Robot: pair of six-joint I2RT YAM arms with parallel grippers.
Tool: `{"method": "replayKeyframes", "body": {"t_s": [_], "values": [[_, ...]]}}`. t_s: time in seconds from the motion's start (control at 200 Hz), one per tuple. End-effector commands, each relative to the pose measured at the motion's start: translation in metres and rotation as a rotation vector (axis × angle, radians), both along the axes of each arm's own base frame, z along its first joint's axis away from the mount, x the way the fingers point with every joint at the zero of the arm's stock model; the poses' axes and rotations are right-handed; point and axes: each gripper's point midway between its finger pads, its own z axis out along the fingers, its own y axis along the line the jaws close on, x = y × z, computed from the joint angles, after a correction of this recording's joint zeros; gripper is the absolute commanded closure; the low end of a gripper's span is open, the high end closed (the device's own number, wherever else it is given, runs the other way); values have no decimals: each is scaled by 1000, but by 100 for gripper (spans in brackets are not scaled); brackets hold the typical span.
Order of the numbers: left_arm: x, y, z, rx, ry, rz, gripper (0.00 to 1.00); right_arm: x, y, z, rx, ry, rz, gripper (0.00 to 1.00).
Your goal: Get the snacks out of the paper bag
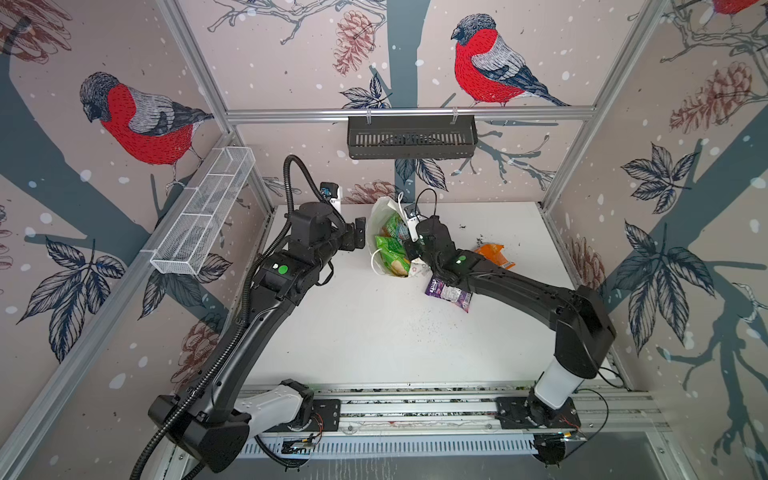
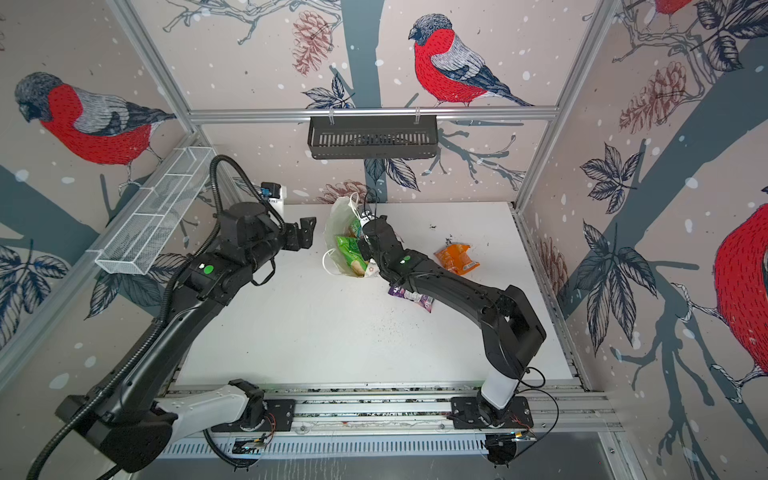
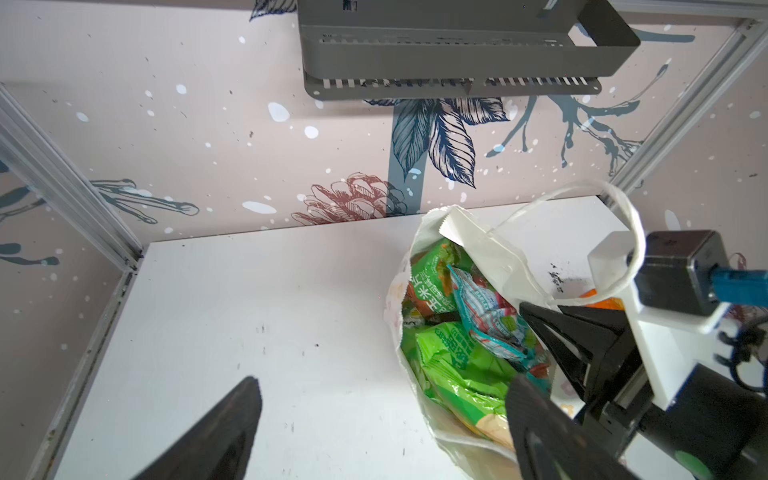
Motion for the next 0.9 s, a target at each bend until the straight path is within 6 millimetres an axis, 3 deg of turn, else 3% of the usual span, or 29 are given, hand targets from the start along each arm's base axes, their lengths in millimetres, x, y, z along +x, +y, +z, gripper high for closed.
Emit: {"method": "replayKeyframes", "body": {"t_s": [0.0, 0.155, 0.4, 0.585, 0.896], "values": [[-7, -10, 1, -60, 2, -53, 8, -13, 11, -1, 112, 49, 47, 100], [-15, -27, -1, -124, 35, -142, 10, -22, 9, -8, 156, 87, 48, 100], [-24, -39, -30, -168, 119, -204, 12, -28, 3, 9, 261, 121, 63, 100], [-38, -65, -32, -270, 148, -349, 14, -30, 10, 14, 290, 155, 99, 100], [-46, -74, -51, -313, 233, -383, 18, -31, 11, 20, 342, 180, 122, 100]]}}
